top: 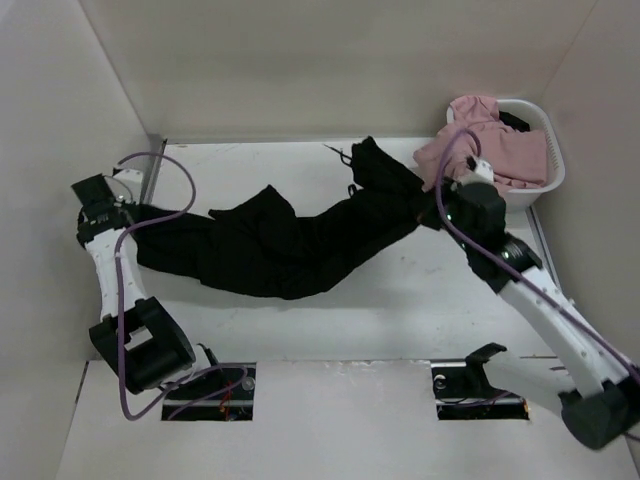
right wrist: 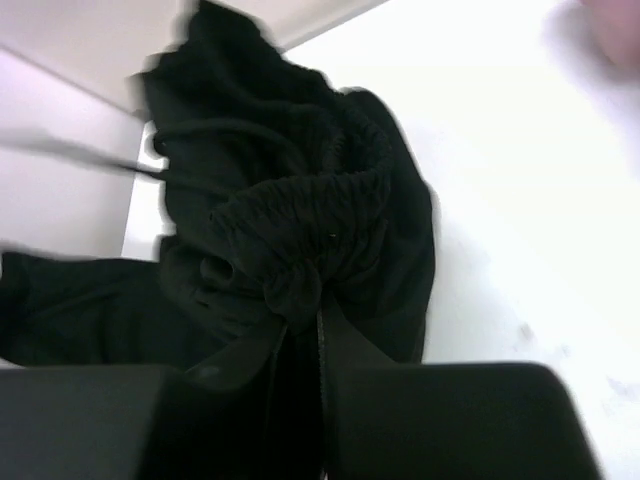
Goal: Fold and stack the trousers
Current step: Flatten the trousers out
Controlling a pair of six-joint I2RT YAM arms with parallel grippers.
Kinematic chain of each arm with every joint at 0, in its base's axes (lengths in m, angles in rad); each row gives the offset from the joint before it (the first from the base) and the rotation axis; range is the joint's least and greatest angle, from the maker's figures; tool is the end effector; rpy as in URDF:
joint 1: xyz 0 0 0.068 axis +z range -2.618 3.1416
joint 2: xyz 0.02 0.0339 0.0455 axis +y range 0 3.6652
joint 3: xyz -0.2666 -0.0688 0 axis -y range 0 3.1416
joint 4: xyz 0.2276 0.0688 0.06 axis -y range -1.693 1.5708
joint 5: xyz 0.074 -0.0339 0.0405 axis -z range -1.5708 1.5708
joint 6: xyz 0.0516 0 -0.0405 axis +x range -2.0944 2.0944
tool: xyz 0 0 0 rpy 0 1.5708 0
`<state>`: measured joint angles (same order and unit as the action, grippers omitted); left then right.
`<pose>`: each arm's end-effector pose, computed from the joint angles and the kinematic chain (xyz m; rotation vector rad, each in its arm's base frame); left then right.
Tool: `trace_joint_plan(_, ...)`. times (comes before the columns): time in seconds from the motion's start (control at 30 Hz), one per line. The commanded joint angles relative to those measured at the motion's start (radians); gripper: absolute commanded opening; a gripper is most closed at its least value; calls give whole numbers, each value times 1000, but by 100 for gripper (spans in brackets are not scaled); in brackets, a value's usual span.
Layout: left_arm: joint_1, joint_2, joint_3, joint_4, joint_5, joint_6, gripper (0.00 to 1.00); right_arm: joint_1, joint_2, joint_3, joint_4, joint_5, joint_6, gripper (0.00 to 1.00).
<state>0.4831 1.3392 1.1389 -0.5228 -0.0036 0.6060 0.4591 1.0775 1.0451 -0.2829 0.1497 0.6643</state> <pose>0.2549 0.1339 0.3034 0.1430 2.3557 0.5553 0.2204 0.1004 0.3621 0.3019 1.9076 0.6230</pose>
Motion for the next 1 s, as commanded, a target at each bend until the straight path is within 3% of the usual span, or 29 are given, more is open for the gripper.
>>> trace_joint_plan(0.0,79,14,-11,-49,11,8,3,-35,-121,-234,-25,25,96,16)
trace_joint_plan(0.03,93,14,-28,-49,8,12,3,-43,-160,-305,-30,18,130,26)
trace_joint_plan(0.07,108,14,-53,-48,5,15,3,-47,-194,-372,-32,17,164,29)
trace_joint_plan(0.13,136,9,-100,-40,5,17,4,-72,-249,-477,-38,25,228,29)
trace_joint_plan(0.23,157,-2,-151,-37,5,32,5,-151,-306,-608,-64,16,342,38)
trace_joint_plan(0.4,180,-14,-203,-14,-10,58,6,-176,-335,-688,-125,7,414,59)
trace_joint_plan(0.53,194,-18,-218,-6,-13,78,6,-172,-332,-692,-199,59,463,64)
trace_joint_plan(0.7,205,-21,-228,6,-9,78,6,-200,-286,-714,-86,90,457,49)
trace_joint_plan(0.8,208,-17,-223,-3,11,77,6,-231,-190,-712,89,-49,425,45)
trace_joint_plan(0.87,208,-21,-219,-8,33,75,6,-227,-99,-679,155,-114,416,31)
trace_joint_plan(0.93,202,-21,-209,-8,37,74,6,-216,-33,-637,136,-110,420,3)
trace_joint_plan(0.97,197,-9,-194,-9,37,71,6,-216,-13,-608,116,-110,428,0)
